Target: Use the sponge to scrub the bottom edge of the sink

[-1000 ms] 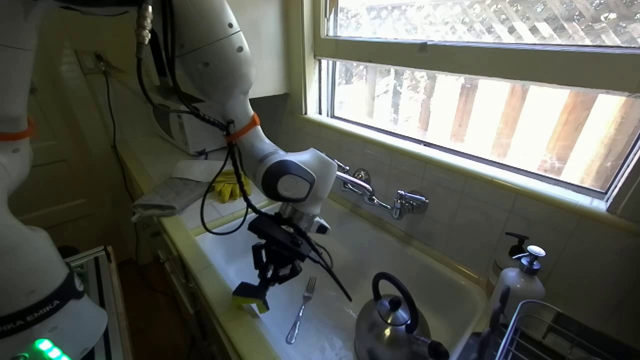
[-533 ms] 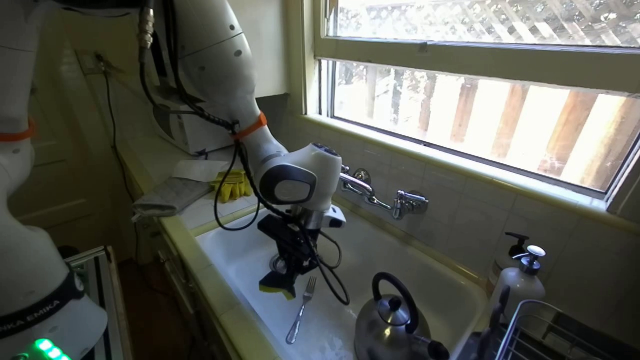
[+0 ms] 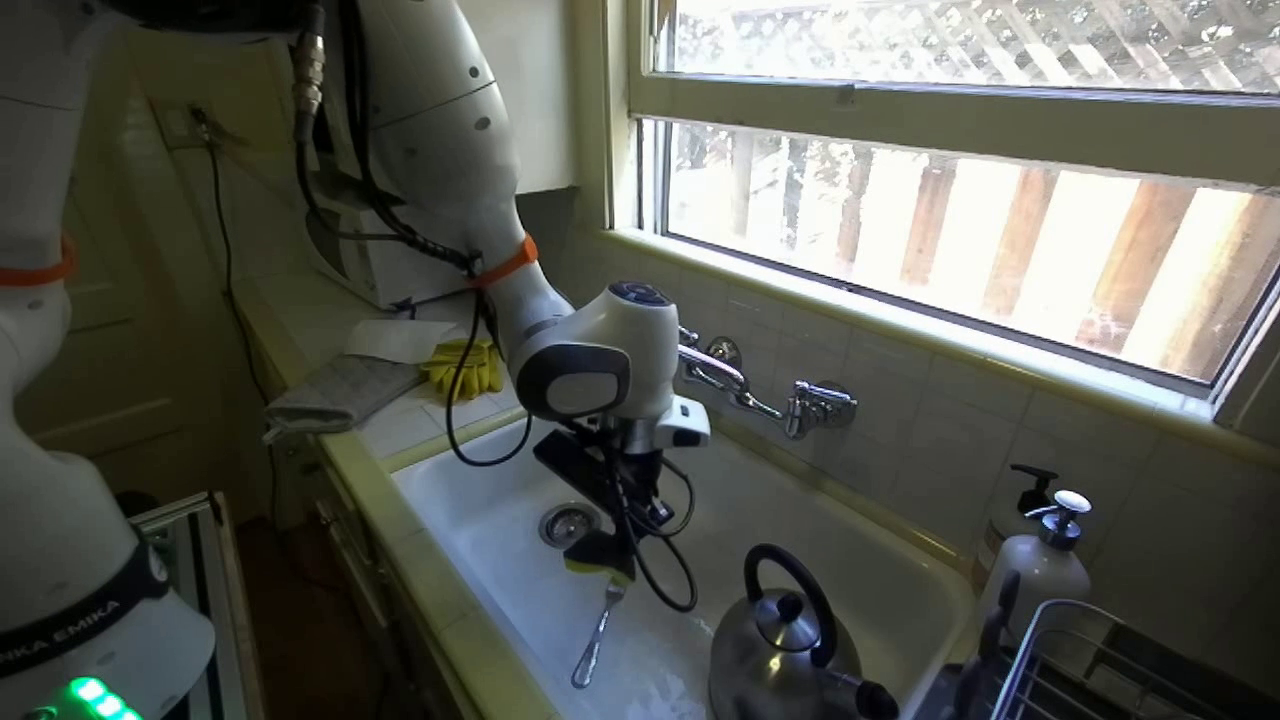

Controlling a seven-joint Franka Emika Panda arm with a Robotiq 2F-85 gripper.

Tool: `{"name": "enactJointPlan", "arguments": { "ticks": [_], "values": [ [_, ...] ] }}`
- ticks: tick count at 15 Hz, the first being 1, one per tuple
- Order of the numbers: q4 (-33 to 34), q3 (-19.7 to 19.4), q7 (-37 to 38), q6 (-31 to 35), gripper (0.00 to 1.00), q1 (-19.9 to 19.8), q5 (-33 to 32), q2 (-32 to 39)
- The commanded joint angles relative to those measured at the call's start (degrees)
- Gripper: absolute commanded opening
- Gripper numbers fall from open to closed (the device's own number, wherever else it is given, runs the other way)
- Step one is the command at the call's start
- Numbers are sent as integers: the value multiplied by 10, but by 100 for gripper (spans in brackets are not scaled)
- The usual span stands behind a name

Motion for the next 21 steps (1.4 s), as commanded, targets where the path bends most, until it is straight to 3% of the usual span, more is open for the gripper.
{"name": "enactJointPlan", "arguments": {
  "ticks": [1, 3, 9, 11, 15, 20, 21],
  "values": [
    [11, 18, 28, 23, 38, -11, 12, 19],
    [18, 29, 44, 7, 43, -13, 20, 22],
    [10, 50, 63, 5, 89, -18, 42, 15],
    [4, 54, 65, 4, 100, -19, 47, 10],
    [-10, 53, 61, -7, 100, -15, 42, -3],
    [-16, 49, 60, -71, 100, -9, 41, -16],
    [-2, 45, 58, -42, 100, -6, 38, 3]
  ]
}}
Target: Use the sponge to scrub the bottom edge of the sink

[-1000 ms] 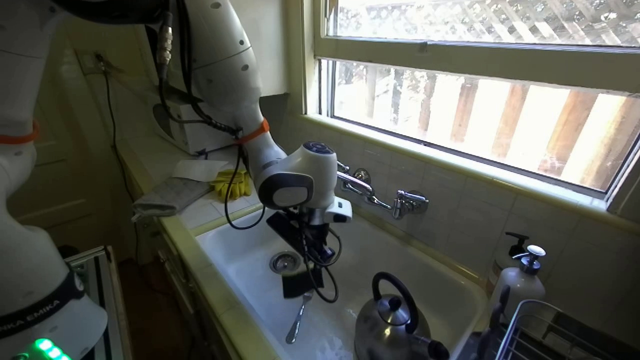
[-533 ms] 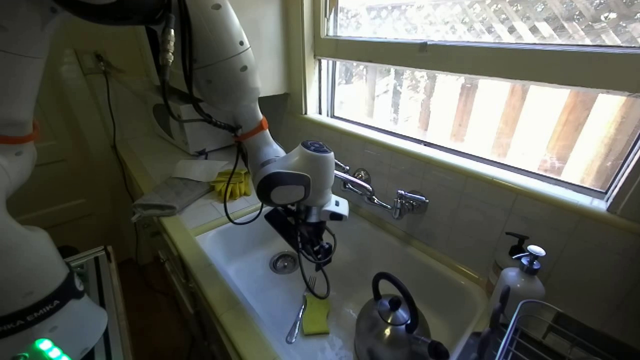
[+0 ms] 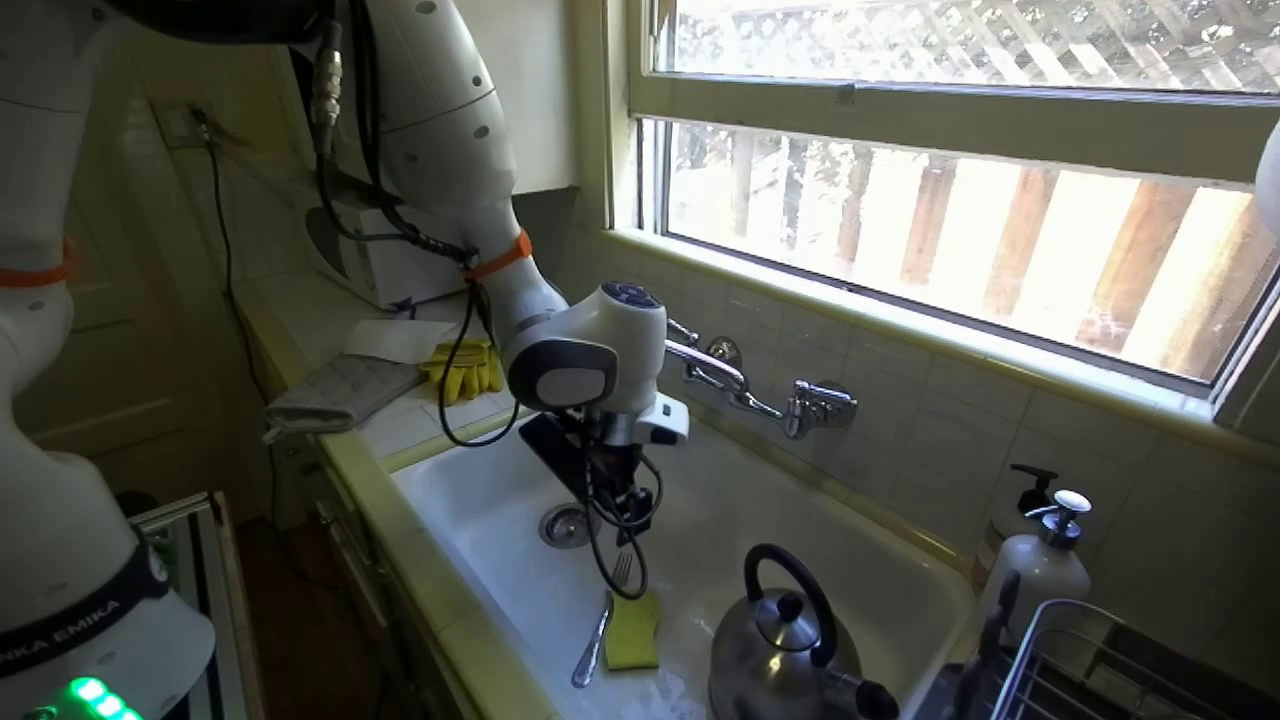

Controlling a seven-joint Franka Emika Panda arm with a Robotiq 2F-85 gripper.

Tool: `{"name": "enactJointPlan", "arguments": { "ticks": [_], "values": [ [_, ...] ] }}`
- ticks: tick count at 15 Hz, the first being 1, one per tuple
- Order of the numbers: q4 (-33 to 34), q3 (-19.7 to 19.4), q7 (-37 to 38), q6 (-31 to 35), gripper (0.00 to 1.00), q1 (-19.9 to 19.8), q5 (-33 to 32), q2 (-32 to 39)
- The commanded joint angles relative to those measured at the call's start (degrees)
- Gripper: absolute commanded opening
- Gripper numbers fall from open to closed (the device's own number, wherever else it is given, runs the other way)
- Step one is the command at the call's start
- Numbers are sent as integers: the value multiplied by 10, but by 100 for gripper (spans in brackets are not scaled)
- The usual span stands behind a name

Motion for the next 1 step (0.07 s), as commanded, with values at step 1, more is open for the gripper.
{"name": "enactJointPlan", "arguments": {
  "ticks": [1],
  "values": [
    [0, -3, -2, -11, 100, 4, 3, -2]
  ]
}}
